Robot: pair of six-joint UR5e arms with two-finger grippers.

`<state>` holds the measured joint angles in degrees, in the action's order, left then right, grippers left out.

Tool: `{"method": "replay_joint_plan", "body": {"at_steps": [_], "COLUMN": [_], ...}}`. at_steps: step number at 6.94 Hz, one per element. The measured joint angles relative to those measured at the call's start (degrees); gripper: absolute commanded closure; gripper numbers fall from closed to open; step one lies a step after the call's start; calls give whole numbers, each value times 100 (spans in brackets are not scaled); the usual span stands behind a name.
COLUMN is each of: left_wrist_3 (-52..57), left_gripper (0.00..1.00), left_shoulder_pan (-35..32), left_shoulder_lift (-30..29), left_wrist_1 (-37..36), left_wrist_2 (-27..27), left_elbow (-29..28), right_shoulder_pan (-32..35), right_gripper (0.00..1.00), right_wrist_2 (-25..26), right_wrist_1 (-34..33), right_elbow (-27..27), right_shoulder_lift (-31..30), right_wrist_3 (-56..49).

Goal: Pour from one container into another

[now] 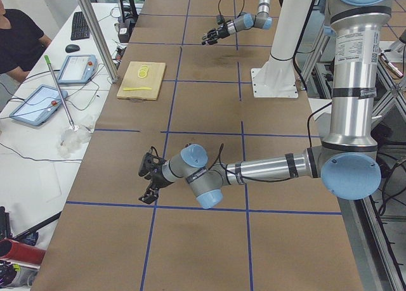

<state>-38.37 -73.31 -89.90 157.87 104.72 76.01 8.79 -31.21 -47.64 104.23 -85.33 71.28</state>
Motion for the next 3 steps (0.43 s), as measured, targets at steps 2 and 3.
{"method": "replay_joint_plan", "body": {"at_steps": [2, 3], "left_wrist_3": [75, 81], "left_gripper": [0, 0], "left_shoulder_pan": [-110, -124], "left_shoulder_lift": [-147, -179], "left_wrist_1": [-228, -250], "left_wrist_2": [242, 297], "left_elbow": [37, 50], "right_shoulder_pan": [-2, -15], "right_gripper": [100, 100], "right_wrist_2": [289, 441], "right_wrist_1": [809, 982], "right_elbow": [-615, -810], "right_shoulder_lift": [-101, -186], "right_wrist_3": [-17, -18]}}
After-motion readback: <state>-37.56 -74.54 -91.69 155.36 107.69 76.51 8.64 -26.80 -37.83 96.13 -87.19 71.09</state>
